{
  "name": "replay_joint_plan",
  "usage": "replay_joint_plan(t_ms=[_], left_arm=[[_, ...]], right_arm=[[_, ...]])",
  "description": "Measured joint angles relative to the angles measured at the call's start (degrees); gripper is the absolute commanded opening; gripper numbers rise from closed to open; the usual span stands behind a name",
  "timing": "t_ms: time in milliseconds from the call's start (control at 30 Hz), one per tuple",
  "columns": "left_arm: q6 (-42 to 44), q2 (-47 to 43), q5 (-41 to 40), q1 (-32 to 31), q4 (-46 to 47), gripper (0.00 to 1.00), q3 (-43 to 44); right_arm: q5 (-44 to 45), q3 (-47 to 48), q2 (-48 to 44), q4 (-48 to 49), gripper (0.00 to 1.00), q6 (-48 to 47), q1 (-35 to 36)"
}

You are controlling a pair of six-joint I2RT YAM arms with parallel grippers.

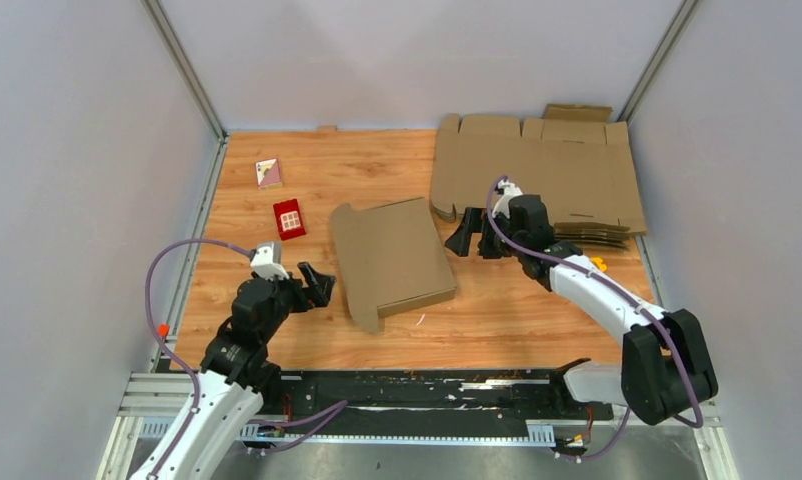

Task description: Fold the paper box

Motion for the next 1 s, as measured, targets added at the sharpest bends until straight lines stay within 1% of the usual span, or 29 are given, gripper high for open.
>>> replay_joint_plan(t_ms=[100,167,233,300,433,667,867,1000], left_arm=[[2.99,0.5,2.99,0.0,2.64,1.0,-0.37],[4.35,-0.52,5.44,0.0,5.44,1.0,-1.51],[5.03,-2.03,7.34,0.0,7.69,1.0,-3.13],[5.51,-3.74,8.66,0.0,8.55,1.0,-4.63],[6.23,-5.53,9.11,0.0,9.03,1.0,-5.38],[6.69,-4.68,10.6,0.0,11.1,0.99,-5.4],[6.91,-3.3,11.78,0.0,12.55,0.99,-5.73],[7.02,-2.8,12.24,0.0,13.11,0.97,-6.03]], right_arm=[[-1.79,0.0,1.77,1.97,0.94,-1.4,0.26],[-3.72,0.0,4.09,3.96,0.93,-1.9,0.24],[-5.51,-0.04,6.19,5.62,1.0,-2.08,0.2],[-6.99,-0.52,7.48,7.37,1.0,-2.14,0.2],[-8.92,-1.86,7.56,10.27,0.98,-2.32,0.2],[-10.49,-4.17,8.39,16.31,0.96,-2.27,0.2],[-10.54,-4.7,9.99,17.44,0.93,-2.23,0.2],[-10.64,-4.7,10.67,18.23,0.89,-1.84,0.2]])
